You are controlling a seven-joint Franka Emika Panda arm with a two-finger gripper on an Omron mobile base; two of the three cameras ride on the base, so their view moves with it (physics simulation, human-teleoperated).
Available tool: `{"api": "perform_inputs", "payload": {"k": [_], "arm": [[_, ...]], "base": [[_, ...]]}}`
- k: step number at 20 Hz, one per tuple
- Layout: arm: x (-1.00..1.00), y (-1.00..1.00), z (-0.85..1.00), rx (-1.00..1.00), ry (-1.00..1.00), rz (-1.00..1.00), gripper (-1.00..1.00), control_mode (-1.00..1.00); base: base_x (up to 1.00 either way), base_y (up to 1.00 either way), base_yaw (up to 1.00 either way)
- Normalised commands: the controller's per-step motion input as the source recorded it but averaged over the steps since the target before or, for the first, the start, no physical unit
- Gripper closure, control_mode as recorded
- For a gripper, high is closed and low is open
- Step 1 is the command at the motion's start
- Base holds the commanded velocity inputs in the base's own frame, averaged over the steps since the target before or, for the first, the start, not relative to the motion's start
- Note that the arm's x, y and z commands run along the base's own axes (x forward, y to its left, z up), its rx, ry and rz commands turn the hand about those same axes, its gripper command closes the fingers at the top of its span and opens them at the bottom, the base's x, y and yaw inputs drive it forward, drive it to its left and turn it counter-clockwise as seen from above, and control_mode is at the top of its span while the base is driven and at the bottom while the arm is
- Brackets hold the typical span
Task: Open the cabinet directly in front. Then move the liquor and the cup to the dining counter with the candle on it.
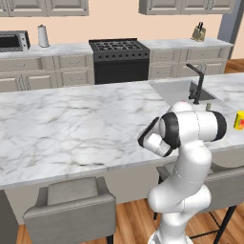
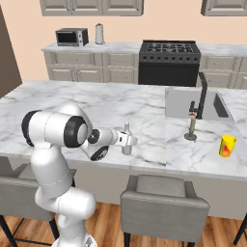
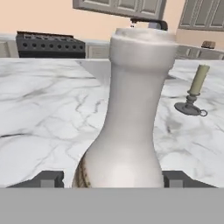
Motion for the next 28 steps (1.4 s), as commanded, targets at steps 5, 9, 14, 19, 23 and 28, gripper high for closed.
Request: {"api": "perform_inputs", "payload": {"k": [5, 9, 14, 19, 23, 28], "arm": [[0.04, 0.06, 0.79, 0.0, 0.16, -0.11, -1.0, -1.0], [0.06, 0.09, 1.0, 0.0, 0.19, -0.12, -1.0, -1.0], [0.17, 0.14, 1.0, -0.01, 0.22, -0.13, -1.0, -1.0], [0.48, 0.3, 1.0, -0.03, 0.14, -0.12, -1.0, -1.0], [0.11, 0.25, 1.0, 0.0, 0.11, -0.09, -1.0, -1.0], [-0.65, 0.05, 1.0, 0.0, 0.15, 0.0, -1.0, -1.0]], "base": [[0.0, 0.0, 0.0], [0.0, 0.0, 0.0], [0.0, 0.0, 0.0], [0.0, 0.0, 0.0], [0.0, 0.0, 0.0], [0.0, 0.0, 0.0]]}}
